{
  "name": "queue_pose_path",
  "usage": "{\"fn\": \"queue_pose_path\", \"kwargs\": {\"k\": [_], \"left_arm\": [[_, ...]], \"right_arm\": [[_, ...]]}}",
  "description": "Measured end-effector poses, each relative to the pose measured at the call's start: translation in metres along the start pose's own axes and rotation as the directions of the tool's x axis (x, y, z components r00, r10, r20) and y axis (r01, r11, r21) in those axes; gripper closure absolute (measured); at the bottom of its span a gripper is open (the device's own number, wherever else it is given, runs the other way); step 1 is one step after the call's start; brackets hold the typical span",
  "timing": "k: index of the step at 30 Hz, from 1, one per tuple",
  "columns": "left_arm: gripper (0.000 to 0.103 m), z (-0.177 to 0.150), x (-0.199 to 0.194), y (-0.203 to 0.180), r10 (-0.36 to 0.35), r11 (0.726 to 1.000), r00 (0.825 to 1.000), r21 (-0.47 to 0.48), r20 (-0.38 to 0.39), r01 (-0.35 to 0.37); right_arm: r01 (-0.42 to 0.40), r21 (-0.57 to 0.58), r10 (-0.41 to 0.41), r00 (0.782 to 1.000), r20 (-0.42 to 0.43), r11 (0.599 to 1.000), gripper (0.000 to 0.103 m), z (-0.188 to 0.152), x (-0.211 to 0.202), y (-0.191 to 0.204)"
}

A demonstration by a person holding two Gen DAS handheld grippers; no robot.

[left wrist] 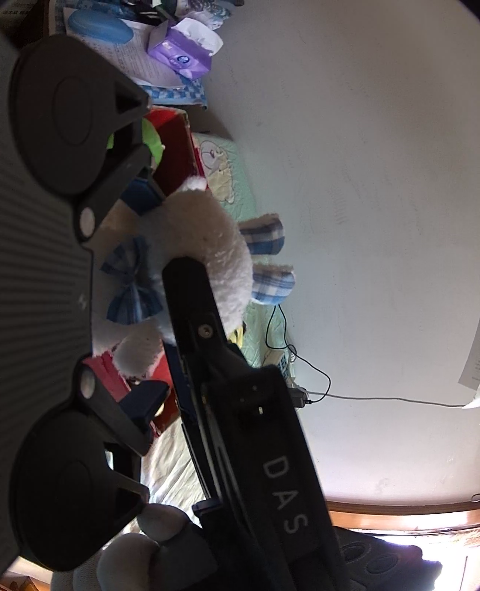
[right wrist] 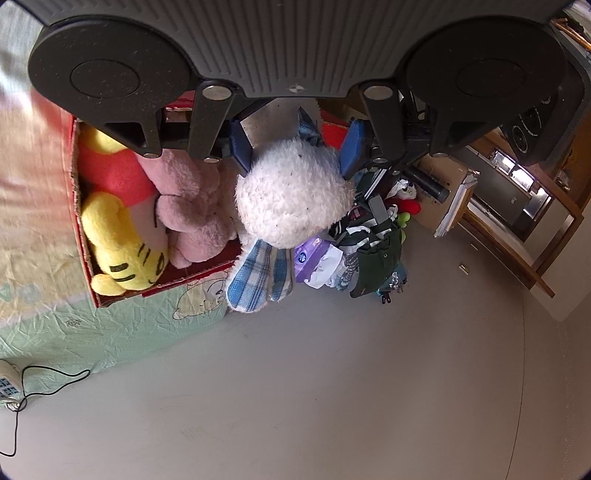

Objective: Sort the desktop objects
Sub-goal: 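Lift the plaid-eared bunny and carry it over the red box, then lower the plaid-eared bunny into the box beside the green plush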

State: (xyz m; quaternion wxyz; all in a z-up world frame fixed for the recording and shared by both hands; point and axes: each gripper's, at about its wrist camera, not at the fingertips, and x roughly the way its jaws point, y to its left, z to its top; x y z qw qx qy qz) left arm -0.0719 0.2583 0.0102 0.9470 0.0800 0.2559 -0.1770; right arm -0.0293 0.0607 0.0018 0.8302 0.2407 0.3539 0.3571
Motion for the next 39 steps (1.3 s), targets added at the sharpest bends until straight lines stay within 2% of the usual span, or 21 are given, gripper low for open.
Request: {"fn": "queue_pose_path", "kwargs": {"k": [10,16,20,29,39], "left_arm": [[0.012,-0.007,0.032,0.037,0.048,0.996,0.998,-0.071,-0.05,-0.052],[0.012,-0.013,0.045,0.043,0.069,0.993,0.993,-0.094,-0.09,-0.078],[0.011,-0.015,0.053,0.047,0.076,0.991,0.992,-0.104,-0.098,-0.086],[0.01,-0.018,0.073,0.055,0.08,0.992,0.99,-0.092,-0.118,-0.091],[0.008,-0.032,0.058,0.042,0.076,0.996,0.988,-0.045,-0.133,-0.083]], "right_arm": [[-0.003,-0.034,0.002,1.0,-0.027,0.999,0.049,0.009,0.04,-0.008],[-0.022,-0.005,0.022,0.999,-0.044,1.0,0.052,0.012,0.058,-0.022],[-0.007,-0.017,0.006,0.998,-0.069,1.0,0.056,0.009,0.064,-0.027],[0.018,-0.05,-0.021,0.998,-0.063,0.999,0.058,0.009,0.069,-0.031],[0.001,-0.021,-0.004,0.989,-0.15,1.0,0.062,-0.003,0.073,-0.034]]}}
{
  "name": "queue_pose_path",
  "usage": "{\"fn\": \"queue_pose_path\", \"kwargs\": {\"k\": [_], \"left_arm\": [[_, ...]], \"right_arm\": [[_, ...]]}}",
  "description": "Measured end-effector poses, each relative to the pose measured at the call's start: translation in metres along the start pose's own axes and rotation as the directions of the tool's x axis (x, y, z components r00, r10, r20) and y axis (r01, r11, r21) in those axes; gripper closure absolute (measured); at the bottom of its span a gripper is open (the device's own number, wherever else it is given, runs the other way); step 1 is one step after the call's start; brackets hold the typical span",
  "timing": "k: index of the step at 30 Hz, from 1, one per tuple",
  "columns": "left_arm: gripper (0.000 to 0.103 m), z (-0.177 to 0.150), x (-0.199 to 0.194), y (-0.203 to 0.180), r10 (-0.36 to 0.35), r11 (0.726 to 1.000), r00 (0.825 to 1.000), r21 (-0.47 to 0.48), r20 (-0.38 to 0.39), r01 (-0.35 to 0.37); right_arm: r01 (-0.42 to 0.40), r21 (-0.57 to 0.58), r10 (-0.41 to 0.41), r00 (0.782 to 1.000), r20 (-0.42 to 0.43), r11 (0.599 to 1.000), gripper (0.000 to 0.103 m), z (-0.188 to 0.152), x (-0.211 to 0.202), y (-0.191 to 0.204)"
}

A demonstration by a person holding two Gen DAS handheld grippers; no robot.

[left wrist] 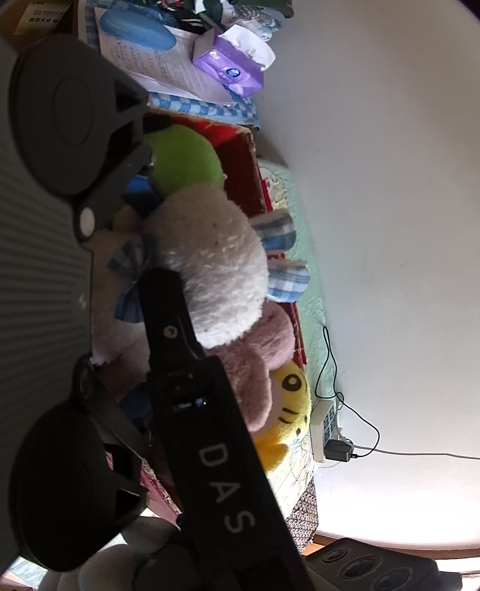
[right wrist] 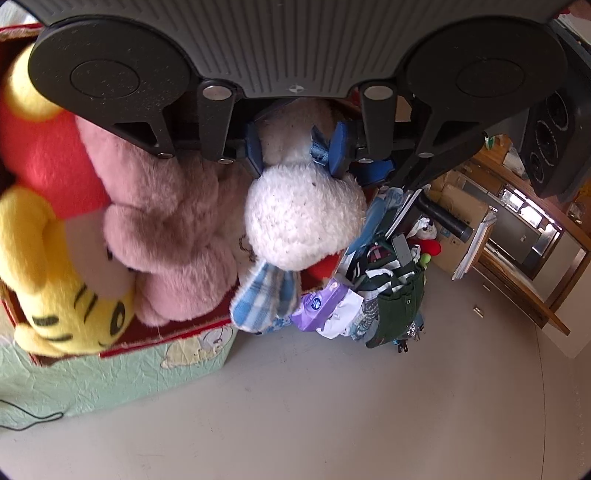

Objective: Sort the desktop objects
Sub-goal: 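Lower the plaid-eared bunny into the box beside the green plush, then open the right gripper and withdraw it from the box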

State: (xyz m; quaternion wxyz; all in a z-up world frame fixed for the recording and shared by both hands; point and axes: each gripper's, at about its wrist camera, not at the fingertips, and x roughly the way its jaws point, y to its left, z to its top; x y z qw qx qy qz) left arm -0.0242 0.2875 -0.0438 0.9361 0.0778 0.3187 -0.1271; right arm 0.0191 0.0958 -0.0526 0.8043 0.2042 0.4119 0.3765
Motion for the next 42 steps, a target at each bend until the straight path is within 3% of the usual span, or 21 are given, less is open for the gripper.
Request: {"fn": "queue_pose_path", "kwargs": {"k": [7,13,17,25,32,37,42], "left_arm": [[0.007,-0.001,-0.015,0.005,-0.006,1.0,1.0,-0.022,0.012,0.006],[0.008,0.001,-0.03,0.019,-0.007,0.997,0.999,-0.08,0.034,0.009],[0.015,0.005,-0.027,0.023,-0.009,0.995,1.0,-0.101,0.023,0.011],[0.02,-0.003,-0.027,0.023,0.013,0.994,1.0,-0.107,-0.016,-0.015],[0.005,-0.001,-0.034,0.021,0.043,0.992,0.999,-0.117,-0.031,-0.046],[0.004,0.004,-0.026,0.019,0.064,0.989,0.993,-0.129,-0.098,-0.077],[0.004,0.009,-0.023,0.012,0.069,0.987,0.989,-0.137,-0.13,-0.087]], "right_arm": [[-0.01,0.006,0.009,1.0,0.019,1.0,0.058,0.0,-0.012,0.005],[-0.042,0.051,0.036,0.992,0.119,0.998,0.06,0.005,-0.034,0.002],[-0.027,0.084,0.015,0.99,0.139,0.996,0.074,0.01,-0.028,0.002],[-0.011,0.084,0.002,0.994,0.106,0.996,0.076,0.007,-0.003,0.008],[-0.01,0.101,-0.004,0.991,0.132,0.995,0.07,0.001,-0.014,0.005],[0.059,0.123,-0.08,0.981,0.176,0.991,0.07,-0.005,-0.031,0.007],[0.182,0.136,-0.208,0.956,0.207,0.974,0.07,-0.013,-0.049,0.007]]}}
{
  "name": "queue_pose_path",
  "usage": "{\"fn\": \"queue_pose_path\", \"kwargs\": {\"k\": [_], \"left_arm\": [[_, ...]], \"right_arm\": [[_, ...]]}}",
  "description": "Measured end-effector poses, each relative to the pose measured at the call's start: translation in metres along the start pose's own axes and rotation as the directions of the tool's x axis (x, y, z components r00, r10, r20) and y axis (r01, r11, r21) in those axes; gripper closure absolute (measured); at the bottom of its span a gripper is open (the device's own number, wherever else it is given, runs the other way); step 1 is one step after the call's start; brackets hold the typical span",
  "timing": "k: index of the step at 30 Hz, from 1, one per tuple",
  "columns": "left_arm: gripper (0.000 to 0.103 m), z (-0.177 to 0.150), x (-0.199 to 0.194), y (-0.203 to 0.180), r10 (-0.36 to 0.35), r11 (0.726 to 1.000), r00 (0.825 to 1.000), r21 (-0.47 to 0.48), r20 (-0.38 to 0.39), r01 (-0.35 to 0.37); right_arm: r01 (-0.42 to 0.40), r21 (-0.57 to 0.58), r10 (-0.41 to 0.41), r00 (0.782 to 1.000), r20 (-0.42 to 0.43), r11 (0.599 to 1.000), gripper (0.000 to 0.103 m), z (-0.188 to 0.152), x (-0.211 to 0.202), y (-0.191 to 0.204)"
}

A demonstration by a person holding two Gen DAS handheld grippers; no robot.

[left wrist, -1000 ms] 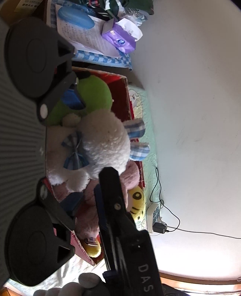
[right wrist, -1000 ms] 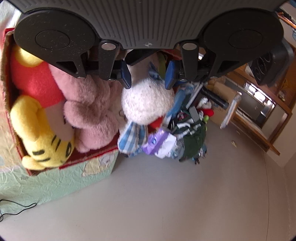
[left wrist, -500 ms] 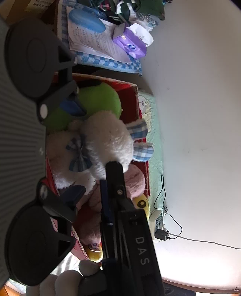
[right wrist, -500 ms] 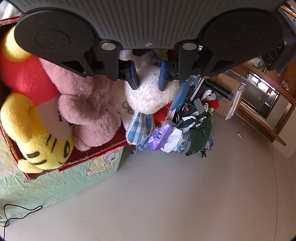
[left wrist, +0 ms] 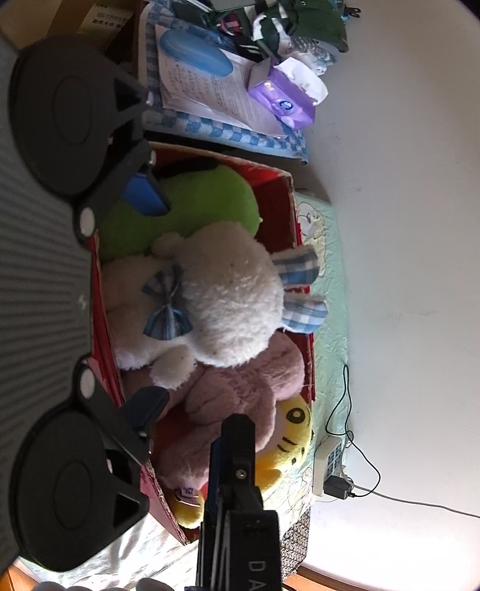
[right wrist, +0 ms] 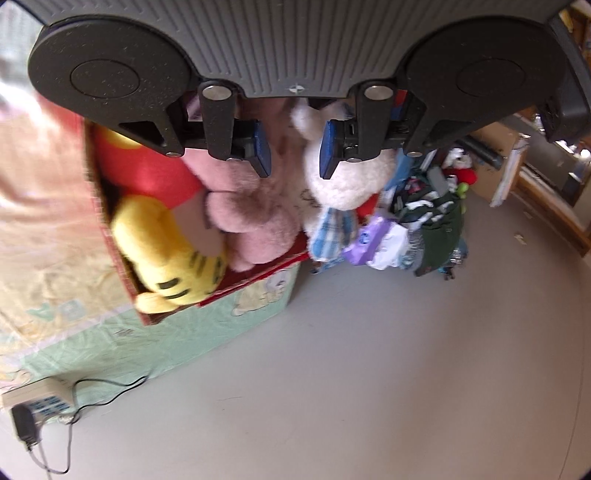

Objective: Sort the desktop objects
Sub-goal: 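Open the right gripper and withdraw it from the box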

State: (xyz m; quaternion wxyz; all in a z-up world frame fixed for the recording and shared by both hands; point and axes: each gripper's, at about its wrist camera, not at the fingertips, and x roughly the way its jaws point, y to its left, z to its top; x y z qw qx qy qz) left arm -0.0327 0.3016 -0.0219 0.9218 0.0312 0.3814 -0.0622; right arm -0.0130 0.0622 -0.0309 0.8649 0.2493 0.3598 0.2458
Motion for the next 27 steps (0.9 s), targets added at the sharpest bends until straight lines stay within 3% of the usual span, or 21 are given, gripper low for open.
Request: {"fn": "queue_pose_path", "kwargs": {"k": [3,12,27], "left_arm": [[0.004,0.003,-0.002,-0.006,0.02,1.0,1.0,-0.001,-0.01,-0.02],[0.004,0.008,0.002,-0.016,0.081,0.995,0.992,-0.055,-0.094,-0.086],[0.003,0.013,-0.011,-0.075,0.174,0.976,0.977,-0.113,-0.119,-0.188]], "right_arm": [[0.057,-0.015,-0.057,0.998,0.007,0.998,0.069,-0.002,-0.004,-0.002],[0.124,-0.058,-0.124,0.992,0.009,0.991,0.07,0.0,-0.005,-0.006],[0.097,-0.133,-0.101,0.994,-0.03,0.986,0.062,0.012,-0.044,-0.033]]}}
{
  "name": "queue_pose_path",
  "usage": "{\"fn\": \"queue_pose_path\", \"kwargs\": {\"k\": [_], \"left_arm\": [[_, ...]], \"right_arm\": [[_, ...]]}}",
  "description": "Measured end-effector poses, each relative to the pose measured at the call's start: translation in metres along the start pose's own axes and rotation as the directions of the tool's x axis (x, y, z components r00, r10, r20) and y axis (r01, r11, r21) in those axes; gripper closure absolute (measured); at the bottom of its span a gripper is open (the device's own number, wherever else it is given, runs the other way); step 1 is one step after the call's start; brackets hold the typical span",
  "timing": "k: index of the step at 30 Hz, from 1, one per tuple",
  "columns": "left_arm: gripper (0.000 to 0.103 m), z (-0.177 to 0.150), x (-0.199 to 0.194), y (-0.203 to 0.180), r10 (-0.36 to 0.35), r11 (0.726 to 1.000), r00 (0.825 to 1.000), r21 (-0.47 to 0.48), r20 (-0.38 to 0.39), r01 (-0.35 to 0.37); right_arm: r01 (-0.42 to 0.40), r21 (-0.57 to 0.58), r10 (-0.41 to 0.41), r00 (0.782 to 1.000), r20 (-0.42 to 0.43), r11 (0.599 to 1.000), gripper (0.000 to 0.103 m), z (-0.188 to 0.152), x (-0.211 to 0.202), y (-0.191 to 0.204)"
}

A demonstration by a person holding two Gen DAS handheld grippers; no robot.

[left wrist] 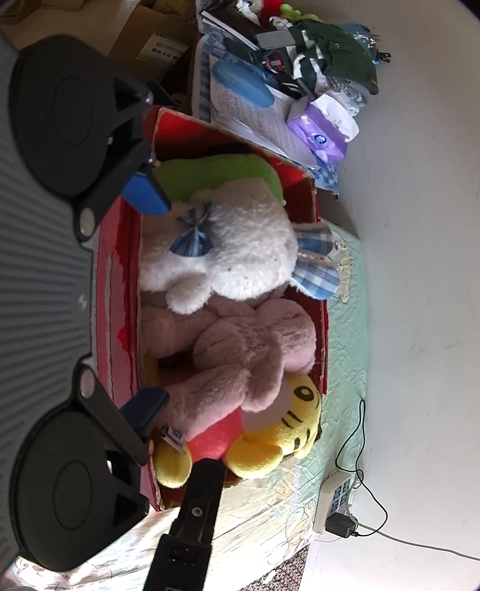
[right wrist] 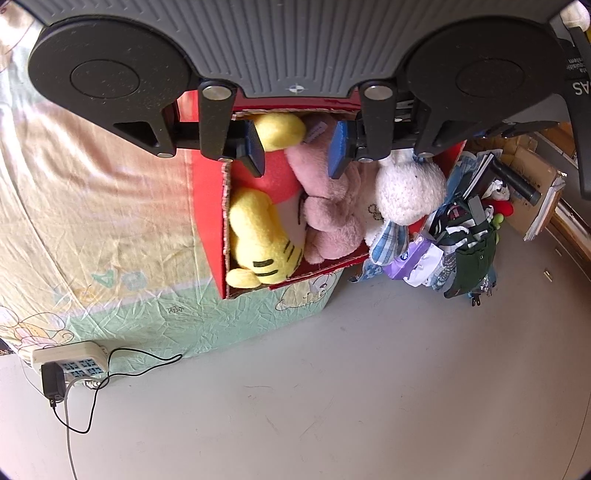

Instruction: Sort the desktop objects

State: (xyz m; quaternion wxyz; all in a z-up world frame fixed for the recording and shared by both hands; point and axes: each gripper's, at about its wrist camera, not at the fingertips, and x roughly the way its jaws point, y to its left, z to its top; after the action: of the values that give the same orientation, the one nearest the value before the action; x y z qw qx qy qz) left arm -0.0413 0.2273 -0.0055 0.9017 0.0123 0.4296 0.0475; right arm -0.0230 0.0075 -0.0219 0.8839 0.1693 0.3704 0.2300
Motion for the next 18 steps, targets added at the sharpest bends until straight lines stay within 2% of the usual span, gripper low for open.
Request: {"fn": "queue_pose_path", "kwargs": {"k": [9,18], "left_arm": [[0.003,-0.007,-0.014,-0.033,0.018,1.0,0.999,-0.021,-0.03,-0.019],[0.003,-0.024,-0.011,-0.082,-0.027,1.0,0.996,-0.008,-0.086,0.026]], "right_arm": [[0.02,-0.051,-0.02,1.0,0.001,0.999,0.062,-0.002,-0.022,-0.016],[0.095,-0.05,-0.095,0.995,-0.011,0.994,0.062,-0.008,-0.042,-0.047]]}}
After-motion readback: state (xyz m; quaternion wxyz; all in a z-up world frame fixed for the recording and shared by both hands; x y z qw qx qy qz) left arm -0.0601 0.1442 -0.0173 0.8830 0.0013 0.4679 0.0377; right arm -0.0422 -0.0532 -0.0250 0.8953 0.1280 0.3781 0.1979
